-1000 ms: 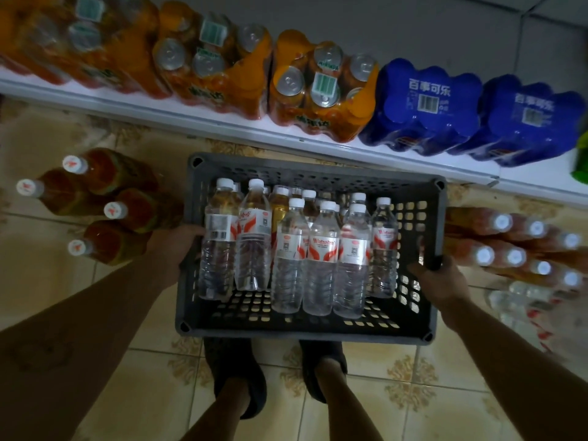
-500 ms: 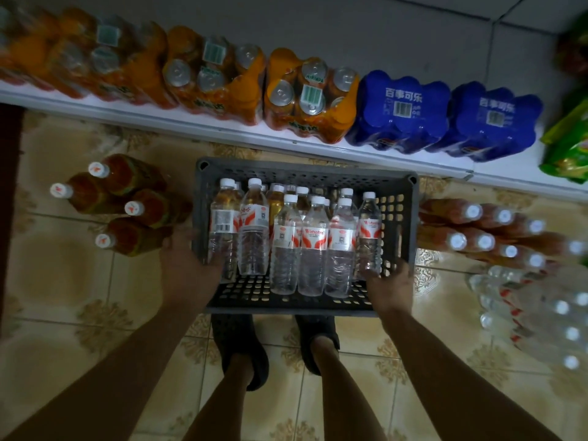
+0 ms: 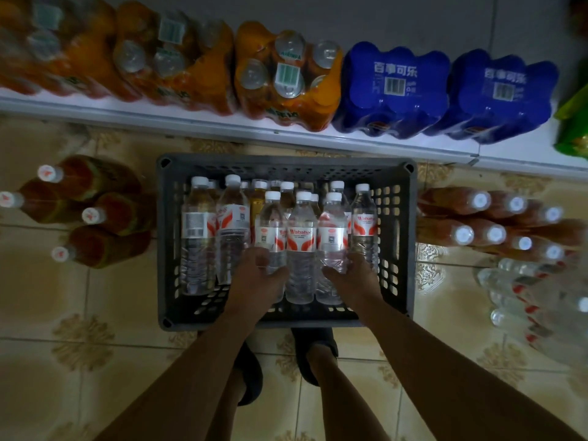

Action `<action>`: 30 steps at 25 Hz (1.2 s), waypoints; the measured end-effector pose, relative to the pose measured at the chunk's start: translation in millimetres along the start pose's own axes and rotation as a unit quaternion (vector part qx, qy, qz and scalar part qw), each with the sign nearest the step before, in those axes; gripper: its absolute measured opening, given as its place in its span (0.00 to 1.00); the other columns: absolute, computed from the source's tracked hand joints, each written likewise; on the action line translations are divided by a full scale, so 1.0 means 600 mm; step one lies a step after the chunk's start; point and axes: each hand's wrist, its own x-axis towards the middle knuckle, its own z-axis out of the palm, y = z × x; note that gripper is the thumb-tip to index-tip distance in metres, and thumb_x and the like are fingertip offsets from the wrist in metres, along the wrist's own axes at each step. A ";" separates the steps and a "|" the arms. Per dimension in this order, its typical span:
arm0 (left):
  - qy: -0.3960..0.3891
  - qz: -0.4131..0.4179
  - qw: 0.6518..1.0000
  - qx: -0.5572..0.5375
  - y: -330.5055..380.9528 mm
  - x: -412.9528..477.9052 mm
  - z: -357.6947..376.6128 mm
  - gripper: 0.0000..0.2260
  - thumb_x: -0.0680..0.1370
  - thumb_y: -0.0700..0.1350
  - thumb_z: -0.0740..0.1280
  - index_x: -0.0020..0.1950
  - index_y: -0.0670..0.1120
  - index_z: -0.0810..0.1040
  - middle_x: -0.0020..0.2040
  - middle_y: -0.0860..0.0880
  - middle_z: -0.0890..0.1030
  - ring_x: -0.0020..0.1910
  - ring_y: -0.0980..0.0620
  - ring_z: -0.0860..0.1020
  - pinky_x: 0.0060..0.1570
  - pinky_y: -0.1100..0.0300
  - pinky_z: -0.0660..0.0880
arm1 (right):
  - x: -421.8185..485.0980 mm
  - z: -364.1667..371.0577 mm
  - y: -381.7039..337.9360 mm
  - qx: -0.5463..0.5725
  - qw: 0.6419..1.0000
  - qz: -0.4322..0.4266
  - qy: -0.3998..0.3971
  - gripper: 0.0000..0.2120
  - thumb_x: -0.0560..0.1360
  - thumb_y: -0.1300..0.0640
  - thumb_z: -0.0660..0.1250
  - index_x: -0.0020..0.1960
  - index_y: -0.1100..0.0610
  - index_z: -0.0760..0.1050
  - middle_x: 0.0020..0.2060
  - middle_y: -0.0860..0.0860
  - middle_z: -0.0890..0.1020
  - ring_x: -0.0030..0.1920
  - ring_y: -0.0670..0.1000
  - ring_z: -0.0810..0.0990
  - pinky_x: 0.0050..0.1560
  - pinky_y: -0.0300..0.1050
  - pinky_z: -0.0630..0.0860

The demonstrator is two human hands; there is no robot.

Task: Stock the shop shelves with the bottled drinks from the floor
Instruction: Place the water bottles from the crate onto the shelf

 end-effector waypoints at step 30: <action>-0.062 0.089 0.982 -0.158 0.306 -0.364 -0.170 0.21 0.71 0.46 0.77 0.62 0.49 0.77 0.50 0.50 0.85 0.50 0.51 0.83 0.55 0.49 0.79 | -0.458 -0.188 -0.296 0.183 0.933 -0.210 -0.226 0.19 0.69 0.58 0.77 0.59 0.53 0.79 0.52 0.49 0.85 0.54 0.49 0.84 0.53 0.46 0.81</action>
